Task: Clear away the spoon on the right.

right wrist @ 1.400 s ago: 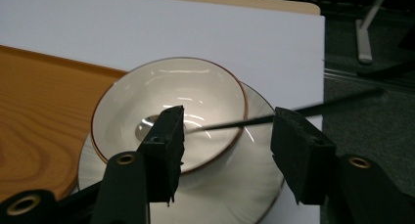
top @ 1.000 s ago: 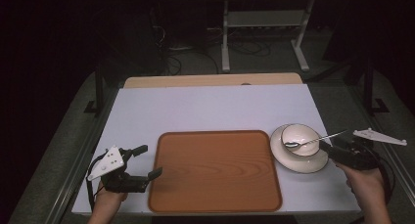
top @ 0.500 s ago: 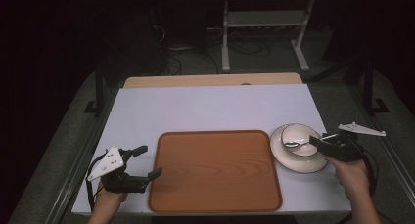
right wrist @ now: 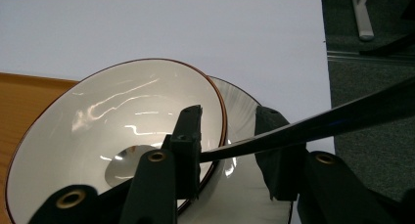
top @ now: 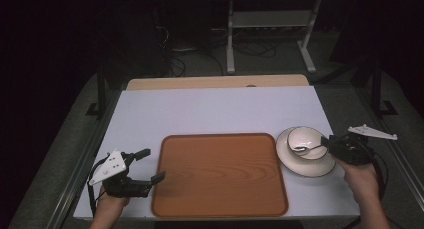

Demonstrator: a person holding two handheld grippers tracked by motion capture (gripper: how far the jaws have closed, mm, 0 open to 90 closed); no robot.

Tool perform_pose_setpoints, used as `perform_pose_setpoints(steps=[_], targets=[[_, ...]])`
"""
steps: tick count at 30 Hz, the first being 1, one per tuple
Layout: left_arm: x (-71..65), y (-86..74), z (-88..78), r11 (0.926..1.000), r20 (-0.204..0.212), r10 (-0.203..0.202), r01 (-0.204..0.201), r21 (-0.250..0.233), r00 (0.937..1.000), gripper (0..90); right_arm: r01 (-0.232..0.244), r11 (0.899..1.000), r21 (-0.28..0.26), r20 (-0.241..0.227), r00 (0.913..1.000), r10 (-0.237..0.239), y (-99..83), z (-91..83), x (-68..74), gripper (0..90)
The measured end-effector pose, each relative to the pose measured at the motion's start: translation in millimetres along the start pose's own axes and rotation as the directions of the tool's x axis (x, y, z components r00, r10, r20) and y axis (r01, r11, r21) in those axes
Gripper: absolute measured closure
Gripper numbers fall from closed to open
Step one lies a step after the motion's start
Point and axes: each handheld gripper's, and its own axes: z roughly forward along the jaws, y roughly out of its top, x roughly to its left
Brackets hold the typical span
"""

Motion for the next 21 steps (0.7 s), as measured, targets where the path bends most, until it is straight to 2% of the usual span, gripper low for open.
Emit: perform_pose_setpoints(steps=[11, 21], targets=[[0.1, -0.1, -0.4, 1.0, 0.0, -0.003, 0.003, -0.004, 1.0, 13.6, 0.027, 0.999, -0.044, -0.011, 0.9996, -0.028, 9.4, -7.0, 5.3, 73.3], [0.3, -0.3, -0.5, 1.0, -0.002, -0.007, 0.007, -0.007, 1.0, 13.6, 0.054, 0.996, -0.069, -0.057, 0.9967, -0.058, 21.6, -10.6, 11.8, 81.4]])
